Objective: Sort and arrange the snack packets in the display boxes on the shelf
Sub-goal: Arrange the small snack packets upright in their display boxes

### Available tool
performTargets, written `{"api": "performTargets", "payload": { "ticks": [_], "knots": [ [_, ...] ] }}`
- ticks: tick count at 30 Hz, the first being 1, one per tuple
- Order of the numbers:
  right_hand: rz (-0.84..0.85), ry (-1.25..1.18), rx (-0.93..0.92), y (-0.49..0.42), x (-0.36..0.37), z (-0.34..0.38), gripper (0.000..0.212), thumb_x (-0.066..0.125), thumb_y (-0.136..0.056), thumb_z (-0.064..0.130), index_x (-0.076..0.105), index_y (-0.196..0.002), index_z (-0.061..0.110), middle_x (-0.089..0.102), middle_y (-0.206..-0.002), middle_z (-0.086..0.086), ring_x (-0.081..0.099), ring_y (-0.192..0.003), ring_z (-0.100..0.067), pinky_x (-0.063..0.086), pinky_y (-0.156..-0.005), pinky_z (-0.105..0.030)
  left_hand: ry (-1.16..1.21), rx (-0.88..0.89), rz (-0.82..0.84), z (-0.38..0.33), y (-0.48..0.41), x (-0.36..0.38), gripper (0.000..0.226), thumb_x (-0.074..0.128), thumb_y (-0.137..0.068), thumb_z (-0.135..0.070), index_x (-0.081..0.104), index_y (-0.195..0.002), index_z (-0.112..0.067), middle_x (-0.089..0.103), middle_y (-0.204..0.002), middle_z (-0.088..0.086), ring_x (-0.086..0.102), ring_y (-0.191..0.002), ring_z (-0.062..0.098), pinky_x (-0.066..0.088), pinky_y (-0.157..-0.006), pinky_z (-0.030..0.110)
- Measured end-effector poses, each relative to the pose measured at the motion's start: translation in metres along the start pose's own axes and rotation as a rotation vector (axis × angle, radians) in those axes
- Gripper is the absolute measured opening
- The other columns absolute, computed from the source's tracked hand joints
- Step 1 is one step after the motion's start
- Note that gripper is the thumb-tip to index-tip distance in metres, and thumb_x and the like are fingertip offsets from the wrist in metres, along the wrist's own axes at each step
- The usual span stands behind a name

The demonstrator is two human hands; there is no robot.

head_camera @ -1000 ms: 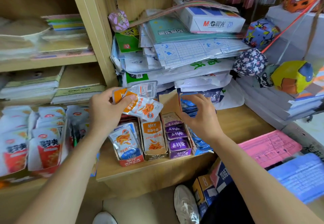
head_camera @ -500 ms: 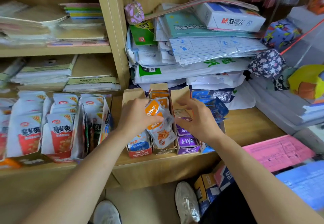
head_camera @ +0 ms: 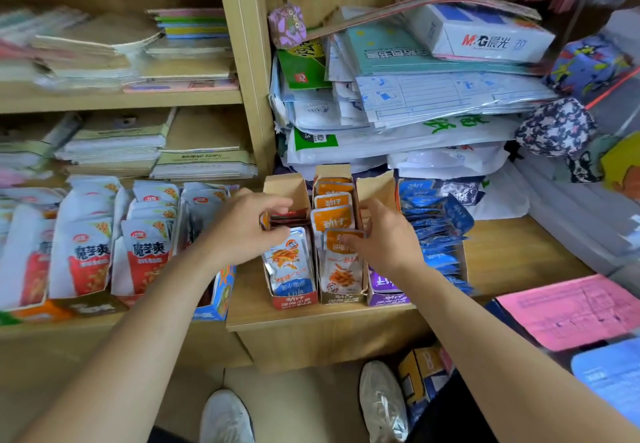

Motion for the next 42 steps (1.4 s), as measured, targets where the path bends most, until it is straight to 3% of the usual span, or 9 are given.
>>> {"api": "performTargets", "payload": {
  "ticks": [3, 8, 13, 17, 21, 25, 31, 38, 42],
  "knots": [
    [-0.065, -0.005, -0.04, 0.002, -0.006, 0.008, 0.054, 0.074, -0.086, 0.035, 0.054, -0.134, 0.02, 0.062, -0.104, 0.0, 0.06, -0.095, -0.021, 0.052, -0.074, -0.035, -0.156, 0.074, 0.137, 0.0, 0.018, 0.014, 0.036, 0.081, -0.079, -0.031, 0.071, -0.113, -0.037, 0.065, -0.117, -0.019, 0.045, -0.111, 0.009, 0.036, -0.094, 0.034],
    [-0.141, -0.085, -0.163, 0.005, -0.01, 0.031, 0.045, 0.074, -0.084, 0.02, 0.062, -0.127, 0.018, 0.056, -0.099, 0.004, 0.055, -0.089, -0.016, 0.054, -0.077, -0.036, 0.038, 0.074, 0.201, 0.005, 0.036, 0.013, 0.019, 0.086, -0.076, -0.024, 0.073, -0.073, -0.037, 0.067, -0.108, -0.024, 0.056, -0.109, -0.002, 0.043, -0.099, 0.034],
    [0.158, -0.17, -0.35, 0.014, 0.025, 0.067, 0.049, 0.072, -0.086, 0.014, 0.06, -0.133, 0.023, 0.061, -0.12, 0.004, 0.053, -0.11, -0.014, 0.051, -0.091, -0.033, 0.184, 0.05, 0.336, 0.008, 0.051, 0.017, 0.016, 0.087, -0.075, -0.015, 0.079, -0.077, -0.028, 0.075, -0.087, -0.016, 0.069, -0.082, 0.009, 0.05, -0.069, 0.019],
    [0.33, -0.048, -0.364, 0.018, 0.049, 0.072, 0.064, 0.069, -0.091, 0.017, 0.043, -0.149, 0.025, 0.047, -0.147, 0.005, 0.03, -0.129, -0.018, 0.04, -0.104, -0.037, 0.202, 0.035, 0.323, 0.015, 0.053, 0.011, 0.015, 0.087, -0.076, -0.017, 0.079, -0.078, -0.029, 0.075, -0.087, -0.015, 0.07, -0.084, 0.008, 0.052, -0.071, 0.02],
    [0.187, -0.092, -0.426, 0.014, 0.034, 0.08, 0.042, 0.071, -0.089, 0.016, 0.064, -0.129, 0.024, 0.063, -0.121, 0.006, 0.039, -0.106, -0.012, 0.039, -0.088, -0.028, 0.179, 0.044, 0.188, 0.02, 0.051, 0.002, 0.015, 0.086, -0.077, -0.021, 0.077, -0.076, -0.033, 0.071, -0.096, -0.018, 0.066, -0.09, 0.006, 0.05, -0.076, 0.024],
    [0.387, -0.386, -0.299, 0.018, 0.039, 0.076, 0.037, 0.069, -0.09, 0.008, 0.063, -0.125, 0.02, 0.066, -0.095, 0.006, 0.058, -0.09, -0.005, 0.05, -0.073, -0.016, 0.113, 0.063, 0.104, 0.021, 0.048, -0.002, 0.017, 0.085, -0.078, -0.022, 0.073, -0.081, -0.034, 0.062, -0.118, -0.025, 0.057, -0.108, -0.007, 0.045, -0.087, 0.018],
    [0.63, -0.427, -0.235, 0.028, 0.053, 0.075, 0.029, 0.077, -0.086, 0.018, 0.067, -0.113, 0.018, 0.07, -0.104, 0.006, 0.067, -0.091, -0.005, 0.056, -0.066, -0.018, 0.272, 0.039, 0.037, 0.015, 0.046, -0.004, 0.022, 0.08, -0.083, -0.01, 0.067, -0.083, -0.028, 0.07, -0.082, -0.012, 0.068, -0.079, 0.007, 0.056, -0.071, 0.028],
    [0.2, -0.532, -0.19, 0.015, 0.014, 0.066, 0.015, 0.07, -0.093, 0.024, 0.068, -0.087, 0.01, 0.066, -0.073, 0.002, 0.056, -0.062, -0.001, 0.045, -0.055, -0.019, 0.463, 0.071, -0.277, 0.0, 0.036, -0.025, 0.045, 0.08, -0.083, -0.01, 0.063, -0.121, -0.028, 0.072, -0.11, -0.015, 0.068, -0.098, 0.002, 0.056, -0.075, 0.018],
    [-0.123, -0.634, -0.052, 0.008, -0.038, 0.026, 0.022, 0.067, -0.094, 0.023, 0.062, -0.073, 0.019, 0.053, -0.058, 0.007, 0.043, -0.055, -0.005, 0.037, -0.053, -0.024, 0.206, 0.051, -0.216, 0.01, 0.024, -0.006, 0.056, 0.078, -0.085, -0.02, 0.056, -0.135, -0.036, 0.062, -0.124, -0.018, 0.06, -0.109, 0.0, 0.057, -0.086, 0.027]
  ]
}}
Point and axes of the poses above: each hand's wrist, its own y-axis away from the middle knuckle, its own x-axis out of the palm, z = x × y, the point moved 8 cm from there along -y, towards the middle knuckle
